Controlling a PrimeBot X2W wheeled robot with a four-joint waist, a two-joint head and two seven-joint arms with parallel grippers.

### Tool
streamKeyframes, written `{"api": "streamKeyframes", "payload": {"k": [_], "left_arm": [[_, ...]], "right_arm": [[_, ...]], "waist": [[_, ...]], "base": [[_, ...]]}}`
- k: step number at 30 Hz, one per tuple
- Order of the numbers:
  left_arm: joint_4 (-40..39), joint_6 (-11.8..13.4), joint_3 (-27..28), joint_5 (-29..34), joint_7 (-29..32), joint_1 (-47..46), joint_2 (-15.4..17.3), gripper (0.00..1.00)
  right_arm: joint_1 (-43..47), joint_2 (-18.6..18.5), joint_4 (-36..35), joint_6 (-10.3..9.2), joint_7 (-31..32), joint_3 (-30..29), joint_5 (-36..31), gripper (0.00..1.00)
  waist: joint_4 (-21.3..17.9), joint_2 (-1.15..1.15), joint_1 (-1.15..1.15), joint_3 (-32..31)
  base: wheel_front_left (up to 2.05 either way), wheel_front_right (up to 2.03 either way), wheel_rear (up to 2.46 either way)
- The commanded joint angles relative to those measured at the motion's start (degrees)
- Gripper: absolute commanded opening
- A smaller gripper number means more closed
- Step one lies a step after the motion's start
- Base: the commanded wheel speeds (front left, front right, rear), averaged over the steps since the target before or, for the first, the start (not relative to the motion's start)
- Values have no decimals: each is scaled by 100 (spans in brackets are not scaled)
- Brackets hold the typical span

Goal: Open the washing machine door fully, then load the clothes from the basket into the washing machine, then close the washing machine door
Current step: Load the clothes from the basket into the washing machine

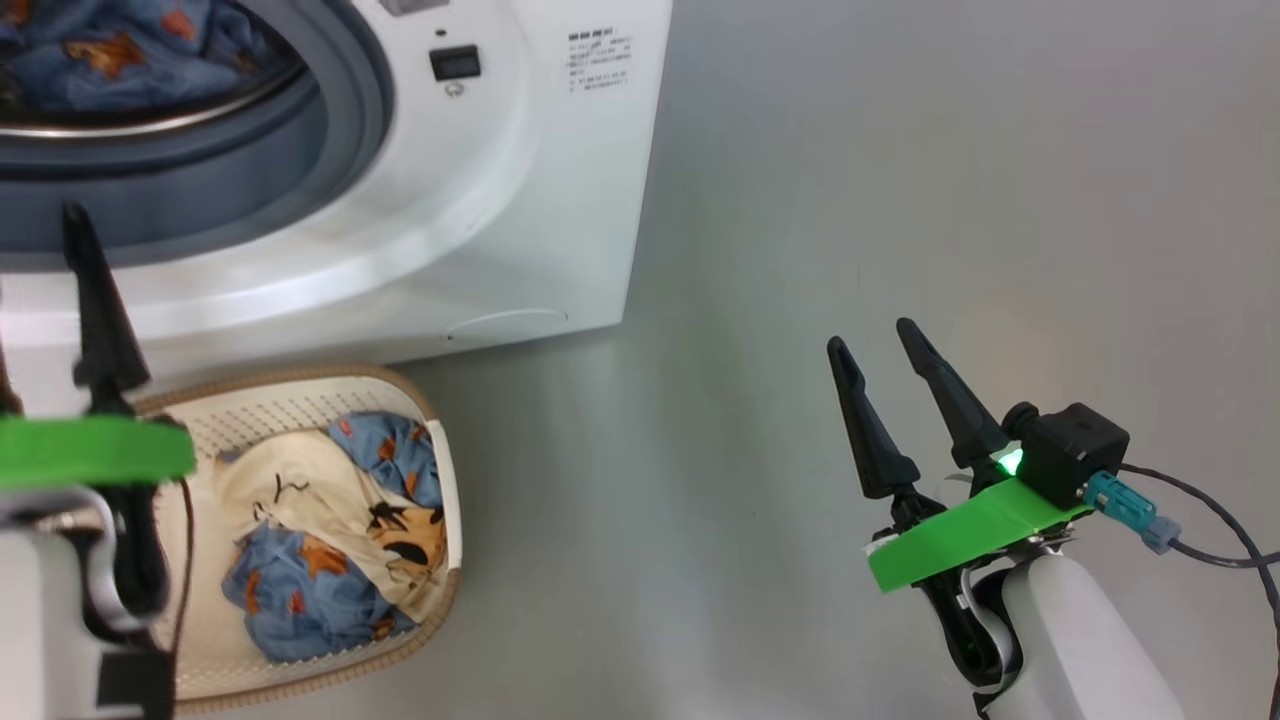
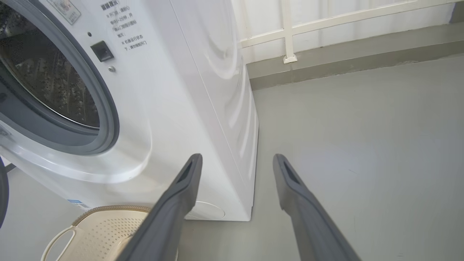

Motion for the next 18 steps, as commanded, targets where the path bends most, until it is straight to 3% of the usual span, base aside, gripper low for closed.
{"api": "streamKeyframes", "payload": {"k": [1, 8, 18], "left_arm": [[-236, -21, 254, 132, -29, 198, 109, 100], [-695, -118, 612, 730, -29, 994, -149, 100], [-888, -262, 886, 1128, -29, 1990, -530, 100]], "right_arm": [[175, 44, -103, 16, -27, 99, -92, 100], [329, 44, -44, 16, -27, 64, -157, 100], [593, 44, 10, 16, -27, -53, -321, 100]], "waist": [[2, 0, 1, -206], [-31, 0, 1, -615], [-22, 0, 1, -1265]], "base": [[0, 0, 0], [0, 0, 0], [0, 0, 0]]}}
